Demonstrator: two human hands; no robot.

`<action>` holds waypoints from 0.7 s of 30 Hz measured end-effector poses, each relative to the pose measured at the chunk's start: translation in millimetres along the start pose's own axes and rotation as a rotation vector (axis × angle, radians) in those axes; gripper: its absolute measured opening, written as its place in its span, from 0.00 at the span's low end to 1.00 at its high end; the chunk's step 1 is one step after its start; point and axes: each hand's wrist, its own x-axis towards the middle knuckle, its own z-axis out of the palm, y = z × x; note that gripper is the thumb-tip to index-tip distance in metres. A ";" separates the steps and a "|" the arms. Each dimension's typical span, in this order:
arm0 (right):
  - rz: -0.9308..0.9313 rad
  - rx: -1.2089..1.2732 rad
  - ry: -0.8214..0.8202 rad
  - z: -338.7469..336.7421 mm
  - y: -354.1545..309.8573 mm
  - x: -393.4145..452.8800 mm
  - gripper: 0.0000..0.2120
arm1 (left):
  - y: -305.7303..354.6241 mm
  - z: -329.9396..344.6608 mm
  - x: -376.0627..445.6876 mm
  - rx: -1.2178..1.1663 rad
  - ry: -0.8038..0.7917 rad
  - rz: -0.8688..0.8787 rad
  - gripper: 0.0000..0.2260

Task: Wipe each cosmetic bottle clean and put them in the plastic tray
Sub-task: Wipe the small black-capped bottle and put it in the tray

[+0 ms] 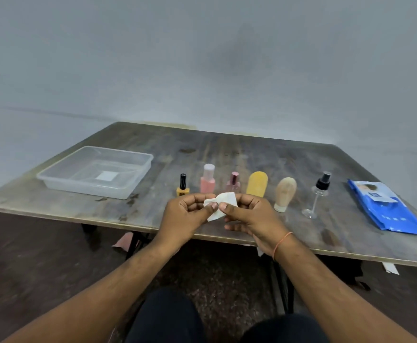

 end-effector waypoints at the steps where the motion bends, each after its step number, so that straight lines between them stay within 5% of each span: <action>1: -0.002 -0.017 0.009 5.9 2.8 6.1 0.13 | -2.3 -9.2 1.9 0.061 0.020 0.024 0.09; 7: 0.030 0.015 0.054 16.8 21.0 37.5 0.09 | -13.4 -63.5 33.4 0.374 0.267 0.130 0.14; 13: 0.007 0.055 0.097 13.3 34.7 41.1 0.08 | -31.4 -96.4 68.0 0.694 -0.038 -0.118 0.39; 21: -0.035 0.067 0.124 11.8 38.2 40.1 0.09 | -32.6 -99.5 99.0 0.784 -0.183 -0.088 0.22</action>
